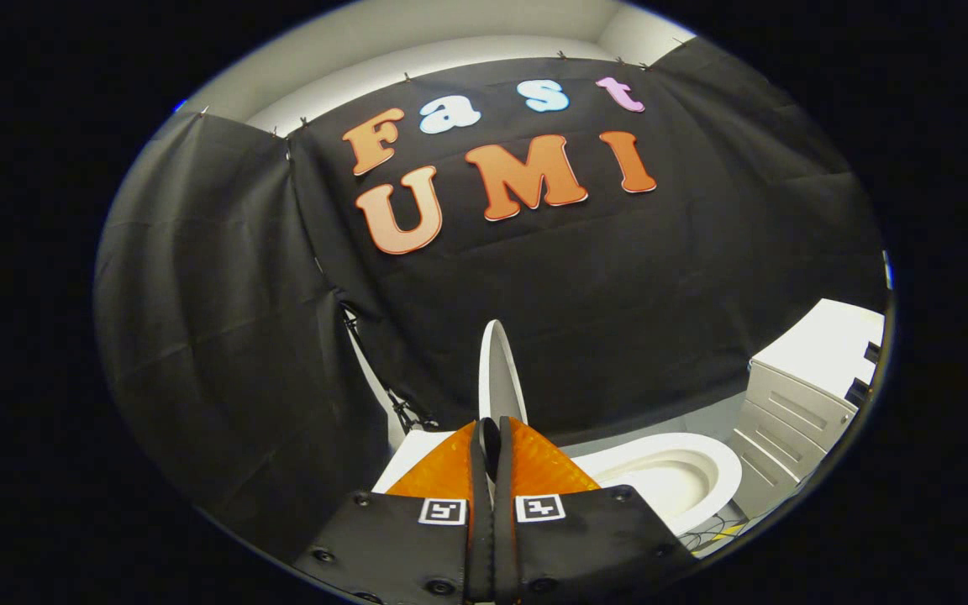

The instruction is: Open the toilet lid.

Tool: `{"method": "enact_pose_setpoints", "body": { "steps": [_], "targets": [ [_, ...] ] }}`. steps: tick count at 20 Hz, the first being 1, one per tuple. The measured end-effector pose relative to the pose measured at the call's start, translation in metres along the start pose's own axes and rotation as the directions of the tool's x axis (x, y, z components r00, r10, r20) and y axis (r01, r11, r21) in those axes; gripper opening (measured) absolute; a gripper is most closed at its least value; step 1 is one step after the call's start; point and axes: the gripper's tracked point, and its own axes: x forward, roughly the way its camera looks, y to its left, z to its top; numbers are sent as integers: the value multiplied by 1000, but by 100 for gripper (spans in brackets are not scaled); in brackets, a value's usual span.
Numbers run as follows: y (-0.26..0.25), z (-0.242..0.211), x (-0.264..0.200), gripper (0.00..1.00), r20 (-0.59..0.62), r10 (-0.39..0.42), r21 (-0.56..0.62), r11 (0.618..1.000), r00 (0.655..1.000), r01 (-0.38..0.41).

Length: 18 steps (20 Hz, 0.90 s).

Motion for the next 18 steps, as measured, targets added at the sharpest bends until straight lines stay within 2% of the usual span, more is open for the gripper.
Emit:
{"method": "enact_pose_setpoints", "body": {
  "steps": [11, 18],
  "targets": [
    [77, -32, 6, 8, -49, 92, -41, 995, 995, -94],
    [95, -43, 8, 8, -62, 73, -120, 990, 995, -80]
  ]
}}
